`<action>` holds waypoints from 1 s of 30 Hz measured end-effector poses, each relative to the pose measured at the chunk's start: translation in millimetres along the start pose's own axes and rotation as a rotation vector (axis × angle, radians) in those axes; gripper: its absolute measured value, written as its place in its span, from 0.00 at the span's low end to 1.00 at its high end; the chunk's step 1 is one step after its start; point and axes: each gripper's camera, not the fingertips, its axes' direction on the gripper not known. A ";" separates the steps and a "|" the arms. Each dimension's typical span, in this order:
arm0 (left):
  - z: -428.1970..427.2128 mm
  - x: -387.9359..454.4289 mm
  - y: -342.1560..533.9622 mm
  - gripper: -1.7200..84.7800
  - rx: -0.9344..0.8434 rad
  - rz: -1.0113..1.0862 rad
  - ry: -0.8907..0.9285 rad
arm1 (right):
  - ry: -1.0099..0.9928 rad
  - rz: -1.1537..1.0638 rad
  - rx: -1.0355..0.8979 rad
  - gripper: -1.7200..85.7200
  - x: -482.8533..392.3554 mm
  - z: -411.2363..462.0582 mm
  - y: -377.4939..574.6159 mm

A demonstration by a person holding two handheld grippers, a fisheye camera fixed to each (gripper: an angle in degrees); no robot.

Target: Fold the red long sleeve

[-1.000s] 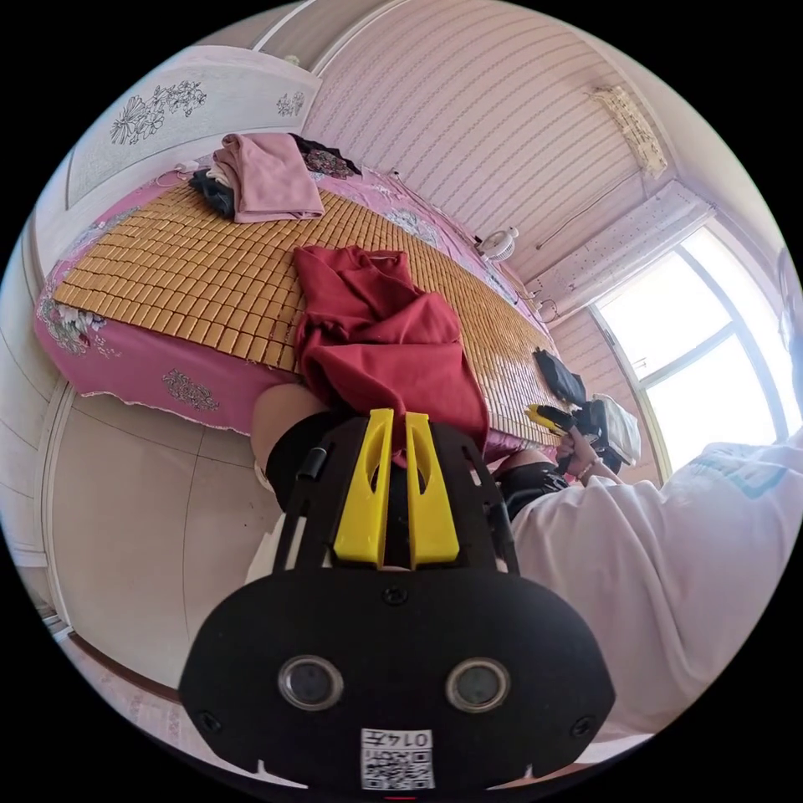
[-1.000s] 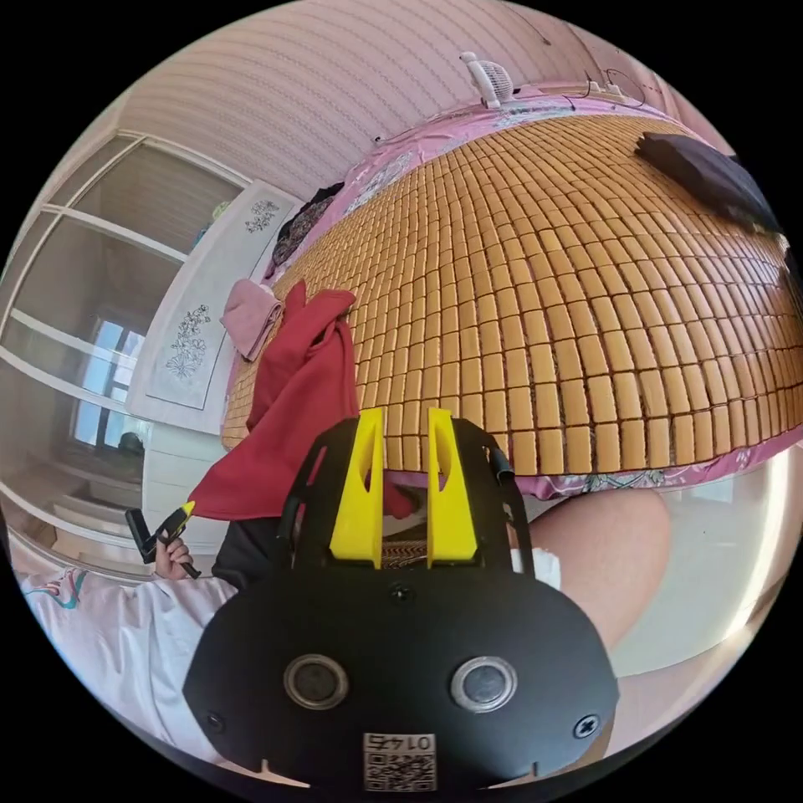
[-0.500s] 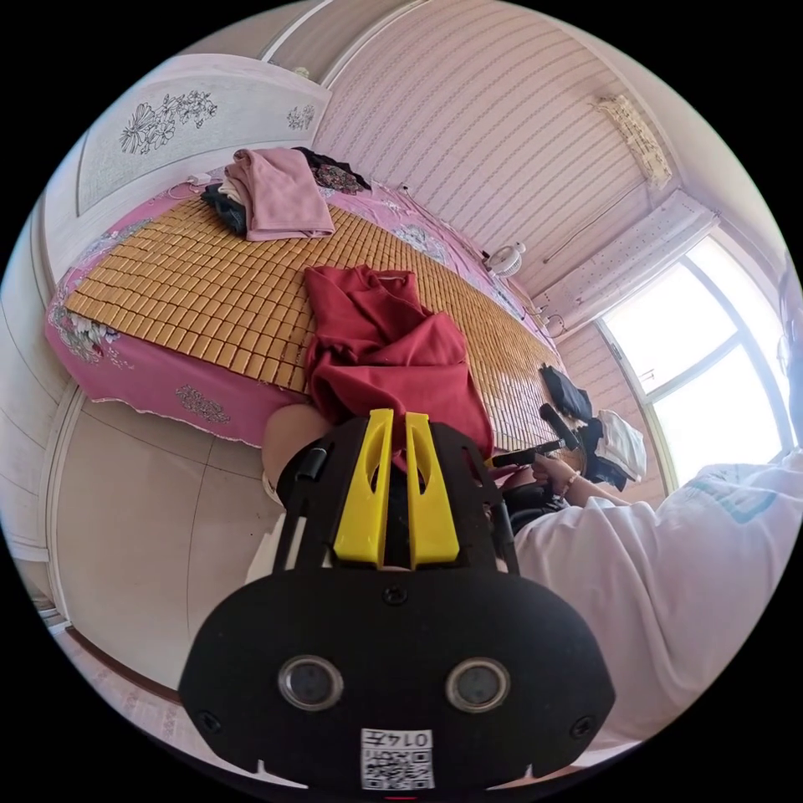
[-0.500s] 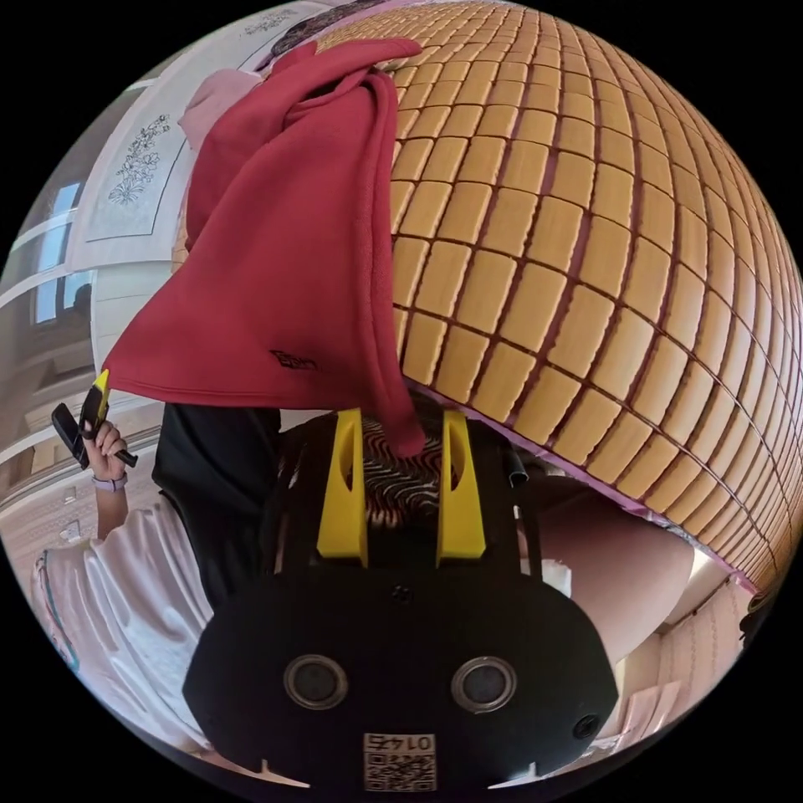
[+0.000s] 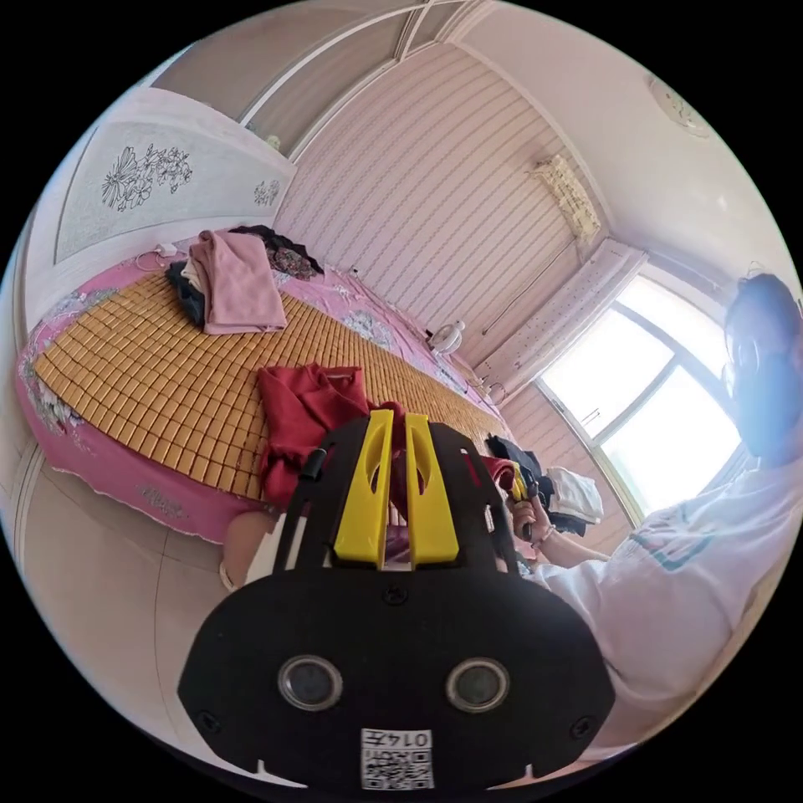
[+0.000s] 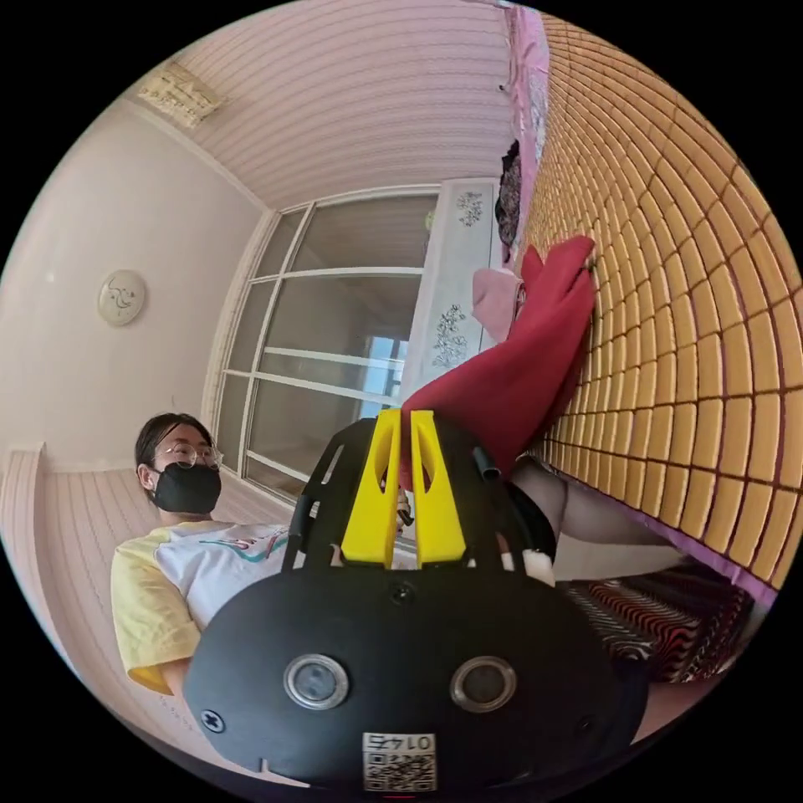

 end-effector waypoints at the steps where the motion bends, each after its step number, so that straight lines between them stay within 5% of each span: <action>1: -4.6 3.4 -4.4 0.01 0.026 0.013 0.018 | -0.004 -0.051 0.024 0.03 -18.7 -7.2 -6.9; 12: -131.6 149.3 -129.4 0.01 0.531 0.416 0.141 | -0.019 -0.716 0.023 0.03 -312.4 7.8 -81.2; 20: -201.1 254.9 -146.1 0.01 0.788 0.549 0.271 | 0.143 -1.177 0.315 0.03 -552.7 -6.7 -2.2; 25: -206.2 281.7 -136.4 0.01 0.803 0.561 0.330 | 0.270 -1.256 0.377 0.03 -602.8 -11.7 56.7; 30: -252.0 325.3 -99.5 0.01 1.074 0.756 0.404 | 0.161 -1.434 0.331 0.02 -651.3 -17.4 117.5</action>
